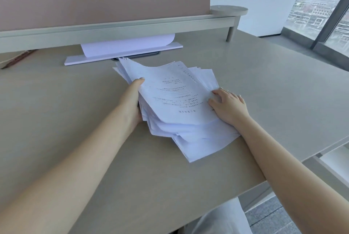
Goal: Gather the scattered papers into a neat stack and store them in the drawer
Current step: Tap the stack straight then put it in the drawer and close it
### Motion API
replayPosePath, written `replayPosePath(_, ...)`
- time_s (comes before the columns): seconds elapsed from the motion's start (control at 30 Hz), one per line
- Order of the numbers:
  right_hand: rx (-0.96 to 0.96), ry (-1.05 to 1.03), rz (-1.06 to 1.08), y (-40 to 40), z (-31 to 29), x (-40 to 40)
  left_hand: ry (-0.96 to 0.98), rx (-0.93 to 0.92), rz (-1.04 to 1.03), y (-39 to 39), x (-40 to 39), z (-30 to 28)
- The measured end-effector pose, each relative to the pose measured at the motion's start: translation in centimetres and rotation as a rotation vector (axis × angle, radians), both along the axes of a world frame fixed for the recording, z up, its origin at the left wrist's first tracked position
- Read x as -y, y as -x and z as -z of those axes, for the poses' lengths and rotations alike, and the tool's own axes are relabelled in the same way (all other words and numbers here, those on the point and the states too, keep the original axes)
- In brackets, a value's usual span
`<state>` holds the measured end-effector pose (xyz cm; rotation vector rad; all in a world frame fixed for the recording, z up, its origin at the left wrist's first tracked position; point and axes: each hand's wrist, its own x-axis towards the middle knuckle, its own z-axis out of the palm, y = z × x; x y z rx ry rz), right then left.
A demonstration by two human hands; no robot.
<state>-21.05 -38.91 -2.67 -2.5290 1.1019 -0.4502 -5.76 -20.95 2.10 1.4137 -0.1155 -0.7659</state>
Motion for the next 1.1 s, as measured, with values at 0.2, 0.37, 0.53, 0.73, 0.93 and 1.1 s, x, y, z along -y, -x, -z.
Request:
replayPosePath(0.2,0.004,-0.021,-0.004,0.0,0.1,0.3,-0.106,0.031,0.140,-0.9,0.5,0.5)
replayPosePath(0.37,0.131,-0.343,0.025,-0.2,-0.8,1.1,-0.020,0.138,0.195,-2.7,-0.6,0.6)
replayPosePath(0.53,0.530,-0.951,-0.117,-1.1,-6.1,3.0,0.116,0.330,0.220,-4.1,-1.3,-2.4)
replayPosePath(0.73,1.056,-0.865,-0.319,-3.7,-16.0,1.2,0.274,0.706,0.132,-4.7,0.0,-9.9)
replayPosePath(0.93,1.090,-0.723,-0.322,-3.8,-19.0,1.2,0.372,0.653,0.136,-6.5,0.5,-12.2)
replayPosePath(1.1,0.857,-0.778,-0.310,-4.7,-14.5,0.7,0.347,0.589,0.074,-6.3,0.7,-8.1)
